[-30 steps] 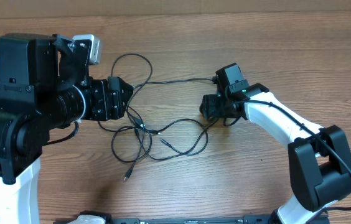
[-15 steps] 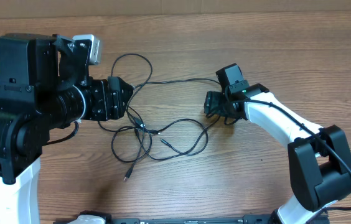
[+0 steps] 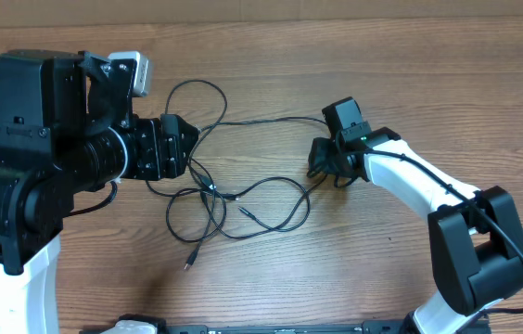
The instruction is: Untangle cables
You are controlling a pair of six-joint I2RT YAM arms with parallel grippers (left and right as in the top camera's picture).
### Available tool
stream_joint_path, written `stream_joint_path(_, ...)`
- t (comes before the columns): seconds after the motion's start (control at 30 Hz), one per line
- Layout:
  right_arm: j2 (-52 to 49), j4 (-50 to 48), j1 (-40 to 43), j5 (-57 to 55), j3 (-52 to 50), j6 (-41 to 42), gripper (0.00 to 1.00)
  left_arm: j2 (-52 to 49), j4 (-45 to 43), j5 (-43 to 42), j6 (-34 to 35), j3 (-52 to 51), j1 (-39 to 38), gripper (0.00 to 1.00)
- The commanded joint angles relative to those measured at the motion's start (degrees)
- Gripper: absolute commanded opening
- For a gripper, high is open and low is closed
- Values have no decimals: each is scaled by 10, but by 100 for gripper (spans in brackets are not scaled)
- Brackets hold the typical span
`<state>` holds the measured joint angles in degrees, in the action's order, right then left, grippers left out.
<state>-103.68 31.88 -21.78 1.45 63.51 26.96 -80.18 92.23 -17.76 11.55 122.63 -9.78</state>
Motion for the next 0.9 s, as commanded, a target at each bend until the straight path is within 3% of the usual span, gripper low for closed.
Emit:
stream_joint_path(0.0, -7, -8, 1, -5, -14, 1, 57, 0, 1, 3, -13, 11, -4, 75)
stream_joint_path(0.1, -16, -8, 1, -3, -16, 1, 53, 0, 1, 3, -13, 11, -4, 75)
stream_joint_path(0.13, -19, -8, 1, -3, -16, 1, 44, 0, 1, 3, -13, 11, -4, 75)
stream_joint_path(0.17, -22, -8, 1, 1, -16, 1, 16, 0, 1, 3, -13, 11, -4, 75)
stream_joint_path(0.2, -24, -8, 1, 4, -16, 1, 4, 0, 1, 3, -13, 11, -4, 75)
stream_joint_path(0.3, -28, -14, 1, 14, -16, 1, 4, 0, 1, 3, -13, 11, -4, 75)
stream_joint_path(0.33, -28, -15, 1, 17, -16, 1, 7, 0, 1, 3, -13, 11, -4, 75)
stream_joint_path(0.4, -29, -16, 1, 17, -16, 1, 53, 0, 1, 3, -13, 11, -4, 75)
stream_joint_path(0.43, -29, -16, 1, 16, -16, 1, 65, 0, 2, 3, -13, 11, -4, 75)
stream_joint_path(0.5, -29, -16, 1, 16, -16, 1, 77, 0, 2, 3, -13, 11, -4, 75)
stream_joint_path(0.7, -29, -21, 2, 7, -16, 0, 79, 0, 1, 4, -13, 11, -4, 75)
stream_joint_path(0.87, -29, -18, 5, -81, -16, 0, 84, 0, 2, 4, -13, 11, -4, 75)
